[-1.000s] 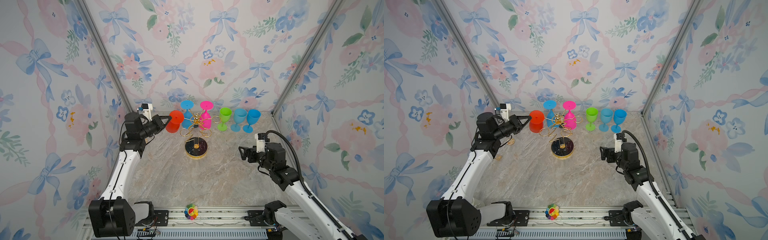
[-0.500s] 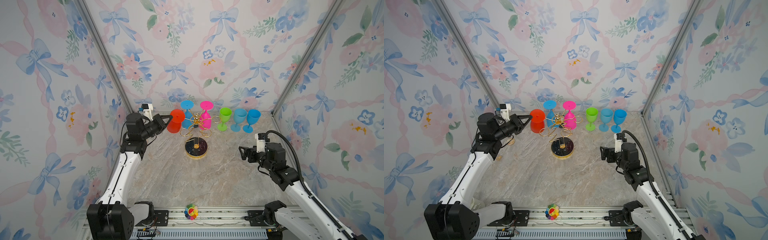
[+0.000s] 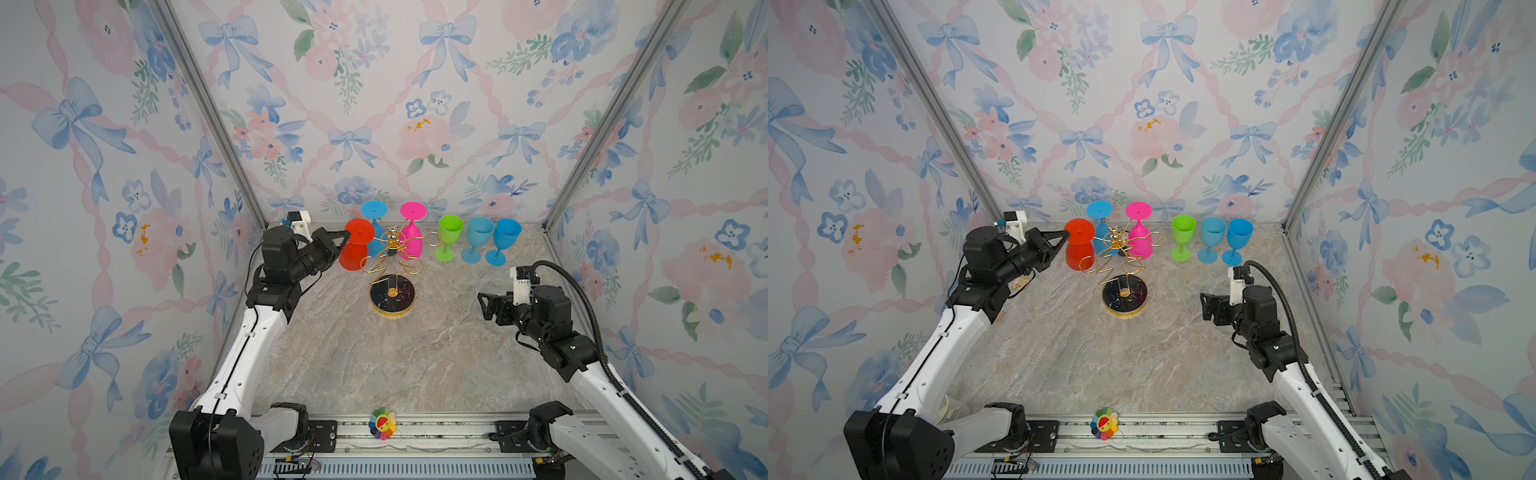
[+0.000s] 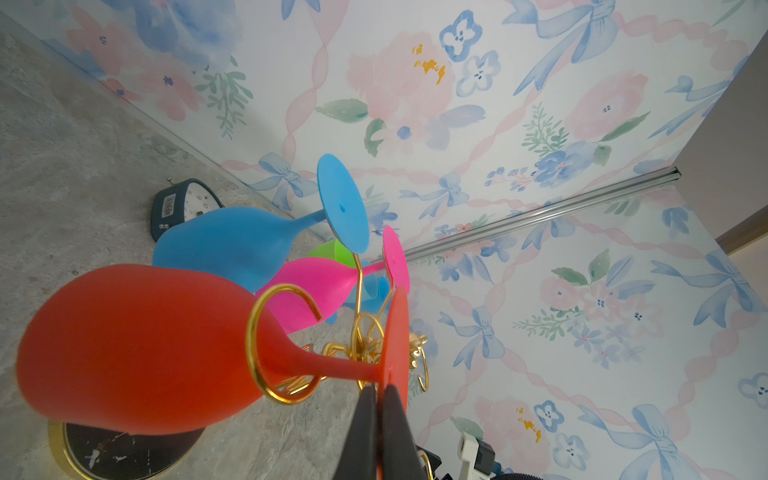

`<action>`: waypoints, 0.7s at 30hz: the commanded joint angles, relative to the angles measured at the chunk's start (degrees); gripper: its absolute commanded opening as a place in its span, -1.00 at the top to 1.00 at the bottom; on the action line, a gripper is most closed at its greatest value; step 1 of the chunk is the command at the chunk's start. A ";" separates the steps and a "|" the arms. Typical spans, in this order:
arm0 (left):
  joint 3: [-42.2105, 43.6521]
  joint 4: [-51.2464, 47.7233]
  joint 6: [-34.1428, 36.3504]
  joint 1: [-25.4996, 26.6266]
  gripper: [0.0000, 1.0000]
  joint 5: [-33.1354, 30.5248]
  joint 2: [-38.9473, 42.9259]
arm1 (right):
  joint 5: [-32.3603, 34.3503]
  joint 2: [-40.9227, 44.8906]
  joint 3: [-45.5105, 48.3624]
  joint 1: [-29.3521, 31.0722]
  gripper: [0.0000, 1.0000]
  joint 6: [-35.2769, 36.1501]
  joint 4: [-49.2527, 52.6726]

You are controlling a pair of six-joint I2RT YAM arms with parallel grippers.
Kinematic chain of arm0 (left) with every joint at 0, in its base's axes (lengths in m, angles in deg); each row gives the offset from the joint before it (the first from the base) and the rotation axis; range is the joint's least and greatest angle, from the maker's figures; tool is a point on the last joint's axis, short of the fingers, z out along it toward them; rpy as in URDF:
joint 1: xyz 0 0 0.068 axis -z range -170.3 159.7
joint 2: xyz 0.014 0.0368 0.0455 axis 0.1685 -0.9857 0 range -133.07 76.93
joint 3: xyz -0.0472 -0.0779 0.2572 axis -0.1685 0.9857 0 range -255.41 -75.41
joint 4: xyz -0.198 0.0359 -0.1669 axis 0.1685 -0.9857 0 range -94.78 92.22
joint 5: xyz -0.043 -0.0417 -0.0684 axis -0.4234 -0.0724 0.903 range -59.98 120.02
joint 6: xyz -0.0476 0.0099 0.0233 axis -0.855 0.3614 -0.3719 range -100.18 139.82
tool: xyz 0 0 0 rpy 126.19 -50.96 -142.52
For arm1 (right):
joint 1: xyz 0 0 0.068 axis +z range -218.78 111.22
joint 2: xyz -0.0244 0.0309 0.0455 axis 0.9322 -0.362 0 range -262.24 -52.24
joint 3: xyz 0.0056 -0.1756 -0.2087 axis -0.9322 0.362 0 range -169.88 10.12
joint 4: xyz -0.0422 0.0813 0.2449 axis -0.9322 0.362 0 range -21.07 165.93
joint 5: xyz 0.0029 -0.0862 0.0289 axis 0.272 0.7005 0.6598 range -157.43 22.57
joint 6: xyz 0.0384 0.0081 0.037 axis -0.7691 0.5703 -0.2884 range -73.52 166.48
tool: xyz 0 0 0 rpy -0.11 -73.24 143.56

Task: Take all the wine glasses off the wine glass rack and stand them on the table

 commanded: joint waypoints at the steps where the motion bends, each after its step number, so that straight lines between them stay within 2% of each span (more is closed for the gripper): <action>1: -2.76 -0.74 -0.52 0.57 1.00 -1.46 -0.94 | 0.96 0.79 0.54 0.58 -0.89 -0.64 0.96; 21: -8.34 -7.17 4.91 2.58 1.00 -5.53 -6.23 | 1.30 0.66 0.68 0.58 -0.89 -0.56 0.96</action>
